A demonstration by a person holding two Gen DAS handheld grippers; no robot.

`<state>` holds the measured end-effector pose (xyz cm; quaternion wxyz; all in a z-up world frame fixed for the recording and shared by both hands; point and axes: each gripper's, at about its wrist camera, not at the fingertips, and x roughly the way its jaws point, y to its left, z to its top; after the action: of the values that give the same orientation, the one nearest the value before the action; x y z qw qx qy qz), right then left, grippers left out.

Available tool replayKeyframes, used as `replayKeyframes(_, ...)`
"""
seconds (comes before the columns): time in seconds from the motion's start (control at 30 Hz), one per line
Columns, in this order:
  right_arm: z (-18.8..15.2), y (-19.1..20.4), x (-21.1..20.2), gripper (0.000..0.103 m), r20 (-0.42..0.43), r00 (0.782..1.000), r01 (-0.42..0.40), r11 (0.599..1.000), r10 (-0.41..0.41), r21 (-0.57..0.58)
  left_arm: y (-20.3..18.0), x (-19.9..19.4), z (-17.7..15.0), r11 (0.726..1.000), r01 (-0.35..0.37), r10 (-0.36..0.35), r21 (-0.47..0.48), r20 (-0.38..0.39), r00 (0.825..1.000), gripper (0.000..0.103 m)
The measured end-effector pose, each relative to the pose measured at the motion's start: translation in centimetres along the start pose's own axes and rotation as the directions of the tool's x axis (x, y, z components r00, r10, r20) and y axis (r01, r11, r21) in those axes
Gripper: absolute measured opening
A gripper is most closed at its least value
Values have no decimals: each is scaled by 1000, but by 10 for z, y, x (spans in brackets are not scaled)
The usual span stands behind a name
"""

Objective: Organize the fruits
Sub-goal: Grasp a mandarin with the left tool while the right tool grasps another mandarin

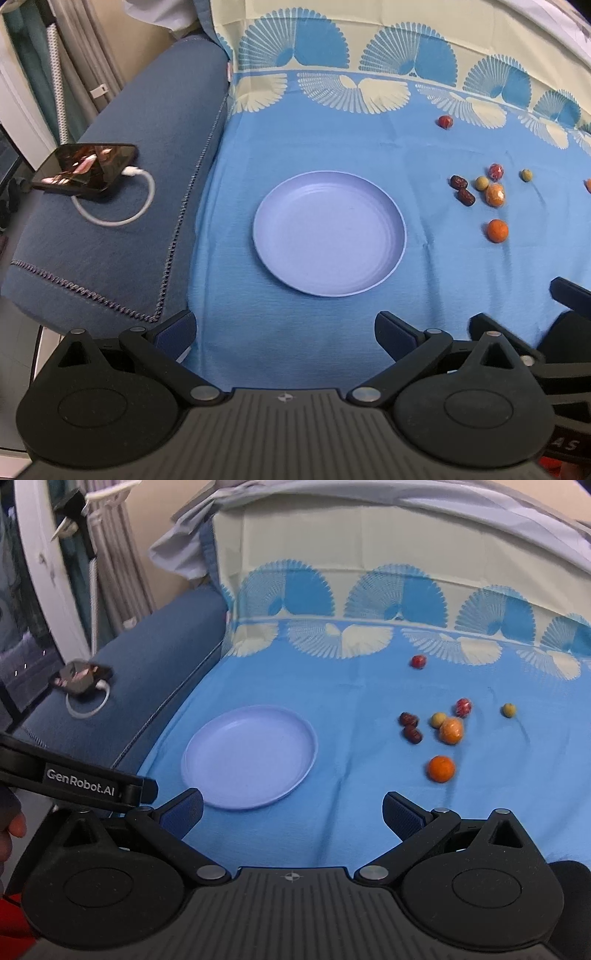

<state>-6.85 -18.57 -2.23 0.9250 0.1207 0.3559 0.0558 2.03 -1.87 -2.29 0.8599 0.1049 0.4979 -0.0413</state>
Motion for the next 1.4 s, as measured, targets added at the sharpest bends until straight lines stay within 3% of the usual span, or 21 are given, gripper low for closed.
replayKeyframes(0.17, 4, -56, -4, 103, 88, 987, 126, 989, -132, 73, -39, 16, 31, 997, 65, -64, 32, -30, 998, 103)
replayKeyframes(0.33, 12, -153, 0, 103, 106, 937, 304, 926, -333, 222, -102, 35, 69, 985, 162, -161, 56, -29, 987, 103)
replayKeyframes(0.4, 17, -200, 2, 103, 105, 902, 375, 880, -419, 292, -131, 48, 79, 978, 188, -187, 86, -16, 982, 103)
replayKeyframes(0.53, 31, -316, 13, 103, 103, 784, 514, 734, -612, 444, -194, 89, 93, 957, 222, -220, 185, -33, 975, 103)
replayKeyframes(0.63, 40, -411, 34, 102, 78, 709, 579, 642, -701, 503, -236, 135, 95, 944, 186, -182, 271, -38, 982, 103)
replayKeyframes(0.7, 43, -471, 55, 102, 26, 670, 629, 586, -742, 510, -259, 155, 97, 938, 179, -171, 297, -53, 984, 103)
replayKeyframes(0.8, 44, -539, 84, 92, -40, 636, 683, 537, -771, 495, -279, 179, 96, 927, 198, -182, 319, -79, 980, 103)
replayKeyframes(0.93, 37, -597, 122, 66, -101, 645, 699, 531, -758, 480, -297, 199, 94, 914, 222, -191, 339, -123, 974, 103)
replayKeyframes(1.0, 31, -613, 137, 65, -135, 639, 716, 521, -757, 464, -303, 210, 94, 911, 224, -185, 345, -143, 972, 103)
replayKeyframes(1.1, 24, -610, 147, 65, -93, 618, 734, 531, -781, 424, -307, 216, 93, 912, 240, -200, 332, -150, 968, 103)
replayKeyframes(1.13, 24, -606, 147, 43, -74, 629, 726, 552, -774, 411, -307, 216, 94, 913, 252, -219, 321, -136, 966, 94)
replayKeyframes(1.17, 28, -605, 146, 35, -60, 640, 719, 569, -766, 400, -304, 212, 94, 909, 272, -244, 315, -126, 962, 74)
replayKeyframes(1.2, 29, -599, 144, 35, -59, 639, 724, 573, -767, 384, -303, 204, 94, 899, 298, -275, 322, -116, 955, 60)
replayKeyframes(1.23, 32, -592, 139, 35, -49, 624, 736, 564, -780, 375, -303, 198, 96, 886, 321, -300, 334, -114, 947, 38)
replayKeyframes(1.27, 32, -584, 134, 35, -34, 619, 737, 566, -784, 370, -301, 194, 97, 876, 348, -325, 334, -123, 938, 39)
replayKeyframes(1.3, 34, -577, 128, 35, -19, 629, 726, 579, -777, 371, -299, 191, 99, 877, 358, -337, 320, -121, 934, 38)
replayKeyframes(1.4, 34, -535, 102, 35, 38, 684, 664, 644, -728, 380, -291, 178, 100, 881, 352, -343, 317, -85, 935, 38)
